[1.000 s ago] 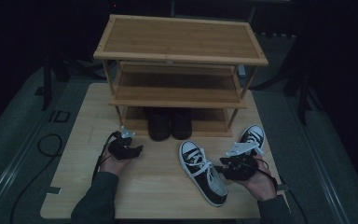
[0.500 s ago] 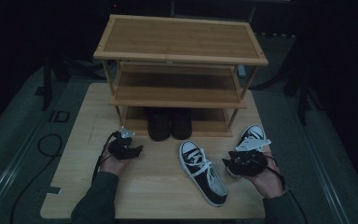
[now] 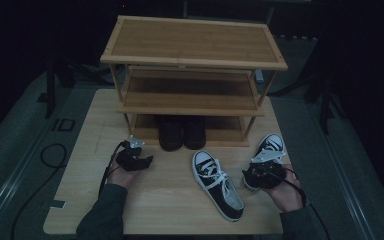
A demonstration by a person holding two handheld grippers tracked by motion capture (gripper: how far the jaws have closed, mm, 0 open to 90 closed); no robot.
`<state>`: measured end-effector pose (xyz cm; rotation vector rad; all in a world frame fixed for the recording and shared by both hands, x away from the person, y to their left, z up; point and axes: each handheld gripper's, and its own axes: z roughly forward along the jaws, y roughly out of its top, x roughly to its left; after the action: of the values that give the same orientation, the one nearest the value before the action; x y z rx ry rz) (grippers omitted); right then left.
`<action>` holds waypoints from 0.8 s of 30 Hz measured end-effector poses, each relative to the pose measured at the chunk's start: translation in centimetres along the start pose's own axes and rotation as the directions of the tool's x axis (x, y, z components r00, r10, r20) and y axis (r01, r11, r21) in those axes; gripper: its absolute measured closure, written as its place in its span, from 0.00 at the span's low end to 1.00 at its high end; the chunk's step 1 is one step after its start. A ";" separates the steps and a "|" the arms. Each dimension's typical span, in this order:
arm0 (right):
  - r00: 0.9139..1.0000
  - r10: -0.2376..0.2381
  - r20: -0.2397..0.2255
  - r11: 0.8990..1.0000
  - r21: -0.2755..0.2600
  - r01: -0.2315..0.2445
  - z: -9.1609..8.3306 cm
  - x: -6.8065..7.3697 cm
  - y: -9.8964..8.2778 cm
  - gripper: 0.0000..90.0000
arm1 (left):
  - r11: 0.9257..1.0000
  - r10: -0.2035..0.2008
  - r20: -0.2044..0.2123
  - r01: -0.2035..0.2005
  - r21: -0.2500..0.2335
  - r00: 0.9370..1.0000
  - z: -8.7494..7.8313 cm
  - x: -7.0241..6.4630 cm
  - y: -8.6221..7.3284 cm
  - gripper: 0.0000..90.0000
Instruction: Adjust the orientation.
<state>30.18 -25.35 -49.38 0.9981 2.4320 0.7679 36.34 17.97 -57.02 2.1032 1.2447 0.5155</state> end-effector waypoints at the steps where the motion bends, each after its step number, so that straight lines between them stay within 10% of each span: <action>1: 1.000 0.002 0.000 1.000 0.003 -0.002 0.1 0.0 0.0 0.65 | 1.000 0.000 0.000 0.000 0.000 1.000 0.0 0.0 0.0 0.48; 24: 0.996 0.087 -0.005 0.995 0.055 -0.086 0.5 -0.6 -0.8 0.80 | 1.000 -0.001 -0.001 0.001 -0.003 1.000 0.0 0.0 0.0 0.48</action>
<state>30.39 -26.10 -50.17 1.1298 2.4417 0.7382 36.30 17.96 -57.05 2.0998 1.2444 0.5176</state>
